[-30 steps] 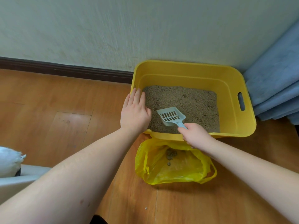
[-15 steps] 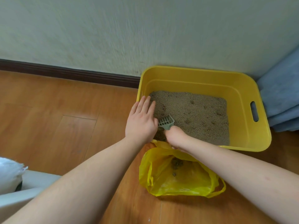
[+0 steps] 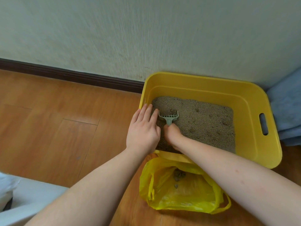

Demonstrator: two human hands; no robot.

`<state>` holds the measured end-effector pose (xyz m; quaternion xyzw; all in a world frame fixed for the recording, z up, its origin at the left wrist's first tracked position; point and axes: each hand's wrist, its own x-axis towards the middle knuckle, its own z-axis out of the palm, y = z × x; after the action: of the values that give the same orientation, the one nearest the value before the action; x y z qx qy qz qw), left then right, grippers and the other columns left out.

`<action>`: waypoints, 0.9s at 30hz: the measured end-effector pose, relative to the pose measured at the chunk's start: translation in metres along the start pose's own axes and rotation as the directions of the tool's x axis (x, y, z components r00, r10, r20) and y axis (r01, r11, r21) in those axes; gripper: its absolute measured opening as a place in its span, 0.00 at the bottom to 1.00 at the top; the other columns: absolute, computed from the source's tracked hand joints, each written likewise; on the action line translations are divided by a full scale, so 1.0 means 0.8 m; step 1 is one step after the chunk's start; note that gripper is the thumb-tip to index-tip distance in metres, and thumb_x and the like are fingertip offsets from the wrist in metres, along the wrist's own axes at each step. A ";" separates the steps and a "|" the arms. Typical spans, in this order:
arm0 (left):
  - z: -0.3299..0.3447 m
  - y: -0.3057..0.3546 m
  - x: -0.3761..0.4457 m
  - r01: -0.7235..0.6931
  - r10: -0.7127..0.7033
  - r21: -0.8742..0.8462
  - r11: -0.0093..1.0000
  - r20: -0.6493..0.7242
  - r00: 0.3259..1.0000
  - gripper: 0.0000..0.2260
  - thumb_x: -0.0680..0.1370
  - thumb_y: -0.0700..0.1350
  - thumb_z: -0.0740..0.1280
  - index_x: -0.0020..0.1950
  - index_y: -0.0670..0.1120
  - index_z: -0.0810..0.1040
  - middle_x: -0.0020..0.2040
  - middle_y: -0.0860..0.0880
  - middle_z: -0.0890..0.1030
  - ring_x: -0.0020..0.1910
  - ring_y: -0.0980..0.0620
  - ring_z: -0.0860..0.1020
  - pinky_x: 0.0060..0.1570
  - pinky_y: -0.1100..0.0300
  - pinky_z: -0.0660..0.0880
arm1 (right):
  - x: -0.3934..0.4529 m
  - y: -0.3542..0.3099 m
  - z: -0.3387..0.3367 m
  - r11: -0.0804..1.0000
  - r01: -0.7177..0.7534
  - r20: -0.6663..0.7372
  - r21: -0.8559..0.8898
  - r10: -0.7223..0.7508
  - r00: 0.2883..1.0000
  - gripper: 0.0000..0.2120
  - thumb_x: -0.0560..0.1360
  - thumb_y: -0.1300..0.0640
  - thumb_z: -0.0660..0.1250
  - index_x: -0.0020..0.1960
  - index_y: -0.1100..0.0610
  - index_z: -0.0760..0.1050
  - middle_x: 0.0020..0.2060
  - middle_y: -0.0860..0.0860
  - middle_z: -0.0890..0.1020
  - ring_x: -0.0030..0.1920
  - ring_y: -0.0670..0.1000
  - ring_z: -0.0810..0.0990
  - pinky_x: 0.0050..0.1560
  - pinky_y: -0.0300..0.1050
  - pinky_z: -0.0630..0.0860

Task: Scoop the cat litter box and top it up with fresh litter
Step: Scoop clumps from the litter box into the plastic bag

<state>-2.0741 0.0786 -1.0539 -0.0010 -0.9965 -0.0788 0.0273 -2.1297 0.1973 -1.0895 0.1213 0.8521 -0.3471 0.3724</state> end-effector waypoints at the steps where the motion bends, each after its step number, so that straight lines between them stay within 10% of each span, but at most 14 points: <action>1: 0.000 0.000 0.000 0.004 -0.004 -0.001 1.000 0.001 1.000 0.26 0.78 0.51 0.50 0.75 0.46 0.66 0.76 0.44 0.64 0.78 0.47 0.56 0.76 0.52 0.50 | 0.004 -0.003 0.000 0.999 0.014 -0.026 -0.040 -0.015 1.000 0.16 0.82 0.65 0.50 0.61 0.71 0.71 0.59 0.68 0.75 0.61 0.65 0.74 0.61 0.55 0.71; 6: -0.003 0.002 0.001 0.014 -0.014 -0.004 1.000 0.011 1.000 0.27 0.78 0.52 0.48 0.75 0.46 0.66 0.77 0.44 0.64 0.78 0.48 0.57 0.76 0.52 0.50 | 0.005 -0.012 0.006 0.932 0.101 -0.085 -0.348 -0.139 0.987 0.16 0.82 0.65 0.51 0.67 0.67 0.67 0.63 0.61 0.75 0.62 0.59 0.75 0.58 0.45 0.71; 15: -0.003 0.001 0.000 0.013 -0.013 0.012 1.000 0.027 1.000 0.28 0.78 0.52 0.46 0.76 0.46 0.65 0.77 0.44 0.62 0.78 0.48 0.55 0.77 0.53 0.47 | -0.007 0.019 -0.003 0.995 0.072 -0.120 0.070 -0.063 0.991 0.15 0.83 0.60 0.50 0.57 0.69 0.70 0.52 0.66 0.76 0.54 0.63 0.76 0.48 0.48 0.70; 27: -0.003 0.000 -0.001 0.005 -0.005 0.019 1.000 0.026 1.000 0.28 0.78 0.52 0.45 0.76 0.46 0.64 0.77 0.45 0.63 0.77 0.47 0.56 0.76 0.53 0.46 | -0.063 0.076 -0.042 0.985 0.172 -0.135 0.002 -0.170 0.976 0.15 0.83 0.50 0.51 0.46 0.59 0.68 0.38 0.54 0.75 0.33 0.50 0.71 0.33 0.46 0.67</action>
<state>-2.0733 0.0780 -1.0513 0.0007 -0.9975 -0.0692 0.0141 -2.0854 0.2671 -1.0675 0.0733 0.8802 -0.3745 0.2821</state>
